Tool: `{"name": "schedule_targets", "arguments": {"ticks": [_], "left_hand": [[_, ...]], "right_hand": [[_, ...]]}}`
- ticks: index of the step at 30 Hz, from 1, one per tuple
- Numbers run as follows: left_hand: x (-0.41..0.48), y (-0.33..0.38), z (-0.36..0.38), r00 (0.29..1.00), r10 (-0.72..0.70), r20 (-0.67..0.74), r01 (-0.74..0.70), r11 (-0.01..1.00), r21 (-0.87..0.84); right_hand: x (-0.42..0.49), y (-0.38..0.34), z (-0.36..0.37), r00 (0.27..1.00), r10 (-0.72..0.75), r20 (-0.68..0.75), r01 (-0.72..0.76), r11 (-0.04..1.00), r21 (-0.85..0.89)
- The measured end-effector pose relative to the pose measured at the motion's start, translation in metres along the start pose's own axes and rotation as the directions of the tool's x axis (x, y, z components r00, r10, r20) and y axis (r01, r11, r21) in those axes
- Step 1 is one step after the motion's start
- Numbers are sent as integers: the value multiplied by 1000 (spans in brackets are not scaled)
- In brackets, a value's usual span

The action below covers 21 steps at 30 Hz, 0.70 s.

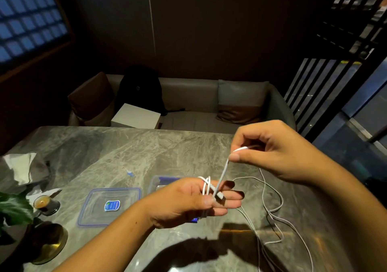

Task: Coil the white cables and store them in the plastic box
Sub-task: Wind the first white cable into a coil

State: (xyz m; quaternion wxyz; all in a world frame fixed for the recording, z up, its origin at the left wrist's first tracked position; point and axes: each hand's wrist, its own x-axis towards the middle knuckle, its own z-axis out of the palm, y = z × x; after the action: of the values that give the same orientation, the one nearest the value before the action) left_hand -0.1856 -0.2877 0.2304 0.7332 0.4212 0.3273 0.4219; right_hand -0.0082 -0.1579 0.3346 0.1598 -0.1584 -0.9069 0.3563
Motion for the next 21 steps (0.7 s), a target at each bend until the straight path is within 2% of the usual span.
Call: {"name": "schedule_targets", "arguments": {"ticks": [5,11,17,21], "left_hand": [[5,1,13,998,2,64,-2,1000,10],[5,5,19,997,-1,75,-4,998,63],[3,12,29,992,26,122,-36,996,79],[4,12,34,988,41,147,-53,995,80]], "right_hand": [[8,-6,-3,994,-48,-101,51,999,18],[13,-2,2,990,-41,-134,55,994,98],[21,20,13,989,9,-148,30,966,255],[23,35,27,988,92,-127,-17,868,496]]}}
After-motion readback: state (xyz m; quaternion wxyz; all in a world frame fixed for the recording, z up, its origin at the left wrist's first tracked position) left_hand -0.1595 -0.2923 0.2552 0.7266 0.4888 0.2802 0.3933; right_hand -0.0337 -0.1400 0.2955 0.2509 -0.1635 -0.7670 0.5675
